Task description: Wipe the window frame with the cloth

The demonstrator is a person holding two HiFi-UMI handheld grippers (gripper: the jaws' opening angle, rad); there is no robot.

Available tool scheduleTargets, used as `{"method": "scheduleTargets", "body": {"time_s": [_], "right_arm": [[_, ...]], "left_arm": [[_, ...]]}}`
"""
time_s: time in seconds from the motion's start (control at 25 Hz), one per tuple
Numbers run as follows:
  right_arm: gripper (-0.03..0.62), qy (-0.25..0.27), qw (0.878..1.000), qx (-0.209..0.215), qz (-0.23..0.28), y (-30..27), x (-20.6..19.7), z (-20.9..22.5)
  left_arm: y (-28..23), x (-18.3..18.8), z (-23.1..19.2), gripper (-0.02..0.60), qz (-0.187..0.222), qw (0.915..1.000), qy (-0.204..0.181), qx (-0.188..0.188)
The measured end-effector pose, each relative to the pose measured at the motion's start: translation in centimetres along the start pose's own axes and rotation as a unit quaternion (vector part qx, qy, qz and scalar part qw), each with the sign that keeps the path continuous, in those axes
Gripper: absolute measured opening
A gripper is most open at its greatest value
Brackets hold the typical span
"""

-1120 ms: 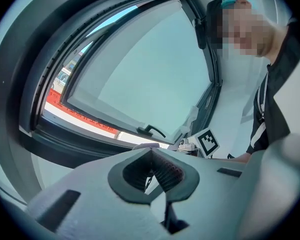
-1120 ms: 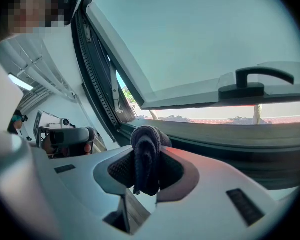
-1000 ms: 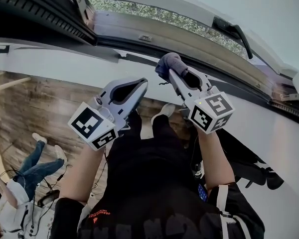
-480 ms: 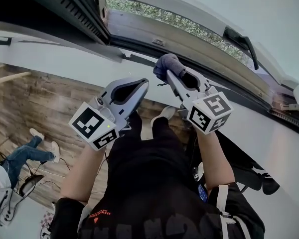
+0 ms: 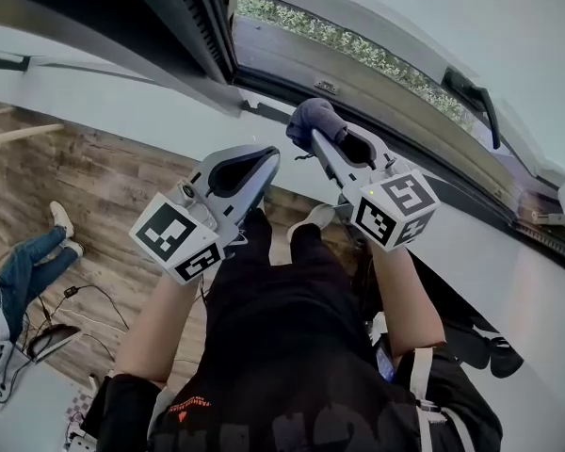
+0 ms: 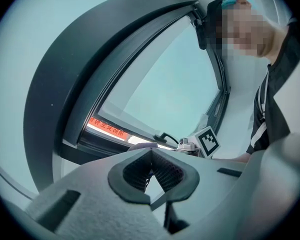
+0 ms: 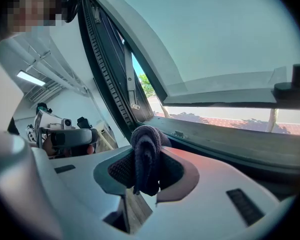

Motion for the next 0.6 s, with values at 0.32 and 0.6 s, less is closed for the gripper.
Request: {"method": "scheduleTargets", "body": {"time_s": [0.32, 0.6], "right_arm": [[0.1, 0.004, 1.0, 0.011, -0.005, -1.9, 0.5, -1.0], [0.1, 0.009, 1.0, 0.021, -0.008, -3.4, 0.8, -1.9]], "left_arm": [[1.2, 0.6, -1.1, 0.018, 0.007, 0.9999, 0.001, 0.011], [2.2, 1.0, -2.0, 0.018, 0.013, 0.9997, 0.0, 0.021]]}}
Point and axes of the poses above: the fingertips, and each gripper's own axes: y backward along the fingers, z to its right, x out of its top, the point moved 5 cm from there along y, backward along the fingers, and after that the axes turned 2 degrees about z, right-handed, at the moved point
